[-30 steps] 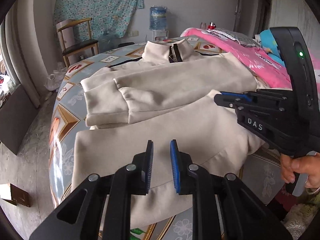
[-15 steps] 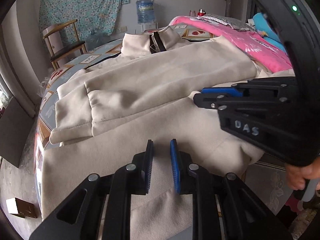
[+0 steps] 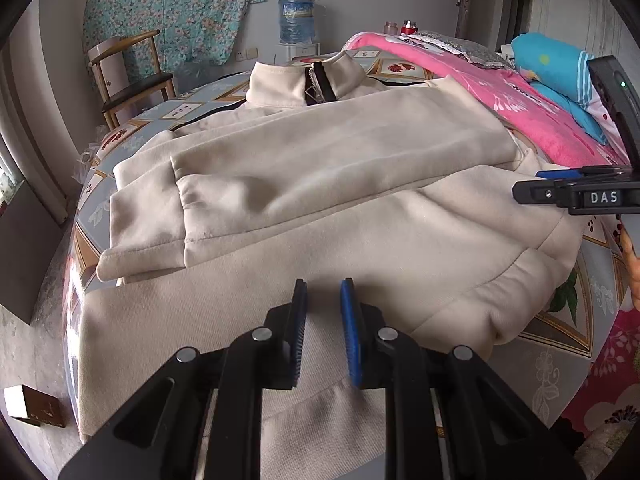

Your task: Fold large clothes

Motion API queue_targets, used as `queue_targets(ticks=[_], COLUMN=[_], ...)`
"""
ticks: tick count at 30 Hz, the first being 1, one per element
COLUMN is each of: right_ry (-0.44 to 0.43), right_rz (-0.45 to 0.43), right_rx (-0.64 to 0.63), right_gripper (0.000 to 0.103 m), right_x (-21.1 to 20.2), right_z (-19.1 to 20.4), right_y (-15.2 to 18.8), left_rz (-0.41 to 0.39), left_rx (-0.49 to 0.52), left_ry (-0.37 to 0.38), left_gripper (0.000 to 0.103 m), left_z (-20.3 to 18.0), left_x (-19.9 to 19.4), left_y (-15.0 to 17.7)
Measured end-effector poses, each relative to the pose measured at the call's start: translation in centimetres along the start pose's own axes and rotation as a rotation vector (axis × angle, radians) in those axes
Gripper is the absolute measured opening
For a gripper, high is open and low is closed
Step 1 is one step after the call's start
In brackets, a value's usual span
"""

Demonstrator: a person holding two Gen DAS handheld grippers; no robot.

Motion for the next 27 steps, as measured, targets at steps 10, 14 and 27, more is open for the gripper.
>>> queue_targets(ticks=[10,14,27], right_ry=[0.082,0.125,0.047], right_rz=[-0.216,-0.144,-0.114], right_rx=[-0.038,-0.006,0.245], right_gripper=[0.006,0.014,0.060], right_x=[-2.9,0.7,-3.7], right_z=[1.9,0.7,-10.5], right_y=[-1.7,-2.1,-1.4], left_rz=[-0.008,-0.009,-0.011], left_rx=[0.032,0.028,0.040], left_ry=[-0.031,-0.026,-0.031], left_gripper=[0.017,0.017,0.017], left_z=[0.3,0.8,0.7], left_x=[-0.1,-0.1,-0.1], left_y=[0.0,0.0,0.1])
Point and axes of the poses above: each gripper's, at about its wrist camera, not at the fingertips, and x roughly the way its jaws point, z to its left, y to its underside, the point moved 1 cm from there along x, roughly the way its jaws point, and after that the axes turned 4 degrees about y, right-handed, at the moved point
